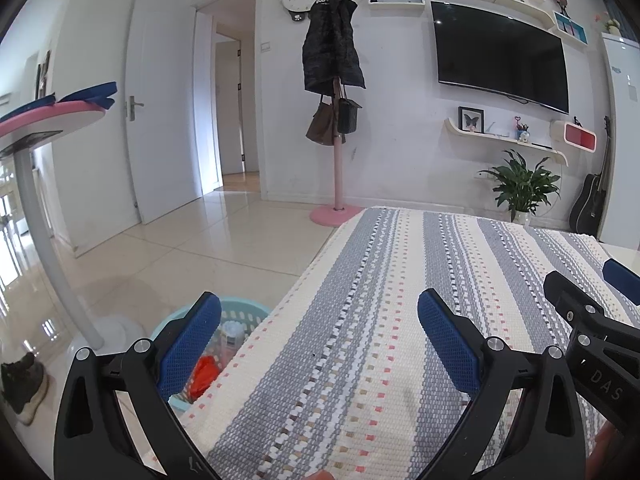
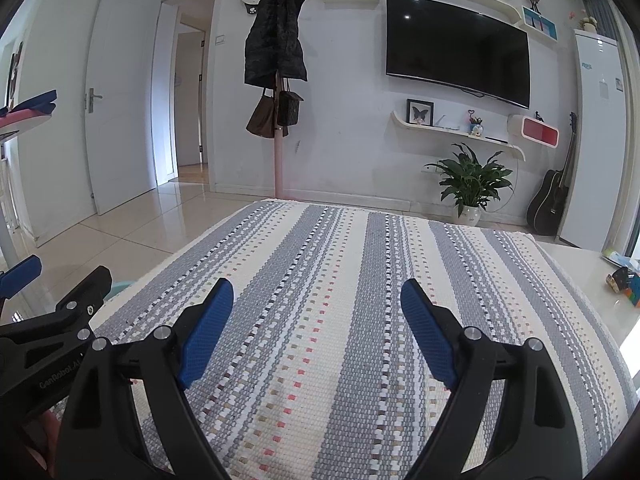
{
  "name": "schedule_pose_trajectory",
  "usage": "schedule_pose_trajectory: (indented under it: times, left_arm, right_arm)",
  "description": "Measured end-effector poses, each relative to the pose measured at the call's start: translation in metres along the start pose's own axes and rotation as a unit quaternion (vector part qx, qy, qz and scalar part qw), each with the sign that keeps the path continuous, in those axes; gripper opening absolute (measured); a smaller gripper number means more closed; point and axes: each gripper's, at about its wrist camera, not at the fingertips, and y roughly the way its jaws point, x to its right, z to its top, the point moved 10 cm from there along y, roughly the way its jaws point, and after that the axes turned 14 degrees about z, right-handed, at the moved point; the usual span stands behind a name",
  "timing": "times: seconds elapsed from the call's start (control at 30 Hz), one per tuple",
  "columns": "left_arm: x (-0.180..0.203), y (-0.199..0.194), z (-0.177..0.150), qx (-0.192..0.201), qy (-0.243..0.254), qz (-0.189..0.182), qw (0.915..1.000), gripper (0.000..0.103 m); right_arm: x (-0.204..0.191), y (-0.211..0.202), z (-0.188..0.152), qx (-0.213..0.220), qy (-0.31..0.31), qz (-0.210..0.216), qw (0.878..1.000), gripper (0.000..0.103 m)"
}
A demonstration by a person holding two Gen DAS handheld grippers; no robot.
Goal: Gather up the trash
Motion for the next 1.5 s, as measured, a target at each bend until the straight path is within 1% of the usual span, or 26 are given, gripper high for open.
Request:
schedule_pose_trajectory:
  times: [0.5, 0.63, 1.13, 1.5]
  left_arm:
    - [-0.0020, 0.0012, 0.0028, -0.001, 0.009, 0.009, 0.9999, 0.096]
    - [-0.0022, 0.0038, 0.0020, -0.007, 0.007, 0.009, 0.9999, 0.096]
    - [0.0001, 0.0050, 0.0004, -0.008, 0.010, 0.011, 0.9999, 0.096]
    - [0.0007, 0.0038, -0.0006, -0.006, 0.012, 0.013, 0.9998, 0.096]
  right_arm:
    - [0.0036, -0.0001, -0.0001, -0.001, 0.006, 0.000, 1.000, 0.081]
    - [0.0033, -0.0001, -0.0001, -0.001, 0.006, 0.000, 1.000, 0.082]
    - [0.0058, -0.0002, -0.0002, -0.001, 0.009, -0.001, 1.000, 0.085]
    - [0.0061, -0.0007, -0.0017, 0.000, 0.012, 0.000, 1.000, 0.085]
